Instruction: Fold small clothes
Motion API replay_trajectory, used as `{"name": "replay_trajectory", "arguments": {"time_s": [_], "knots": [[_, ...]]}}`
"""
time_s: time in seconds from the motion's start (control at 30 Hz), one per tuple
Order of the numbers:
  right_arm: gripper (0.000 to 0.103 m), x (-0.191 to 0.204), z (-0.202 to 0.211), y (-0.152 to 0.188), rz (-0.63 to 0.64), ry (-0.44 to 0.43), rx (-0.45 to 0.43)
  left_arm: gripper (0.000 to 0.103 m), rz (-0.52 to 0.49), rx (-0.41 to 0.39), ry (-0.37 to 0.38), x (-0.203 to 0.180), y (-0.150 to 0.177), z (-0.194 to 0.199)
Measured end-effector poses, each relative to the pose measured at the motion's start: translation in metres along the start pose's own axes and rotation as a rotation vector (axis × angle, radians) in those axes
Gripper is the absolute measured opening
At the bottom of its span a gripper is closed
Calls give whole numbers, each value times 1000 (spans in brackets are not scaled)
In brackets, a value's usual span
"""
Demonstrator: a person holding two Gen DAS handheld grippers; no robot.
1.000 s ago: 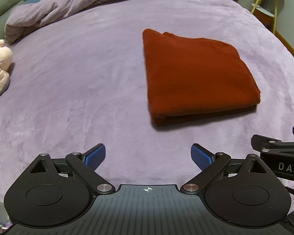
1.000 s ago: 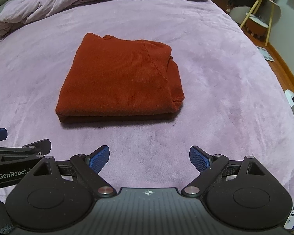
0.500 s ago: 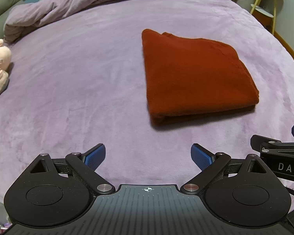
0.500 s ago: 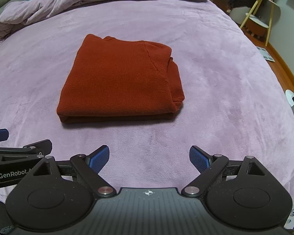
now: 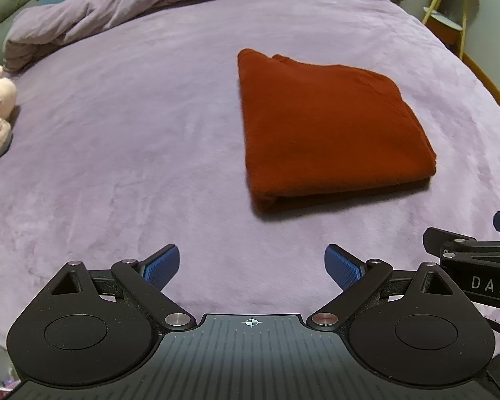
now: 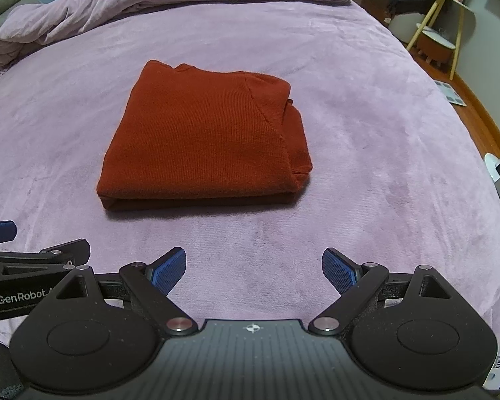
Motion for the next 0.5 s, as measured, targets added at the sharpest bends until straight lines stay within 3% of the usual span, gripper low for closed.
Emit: {"name": "replay_trajectory", "arguments": {"time_s": [0.5], "knots": [[89,-1,1,1,-4,-3,-6,97,-10,-17,0,-4,2,1]]}}
Point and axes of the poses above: each gripper's, at about its wrist camera, not at the fingertips, and z roughly against the way its jaws point, x to its left, y to its underside, the point moved 2 cm from there along -z, roughly the way its jaws point
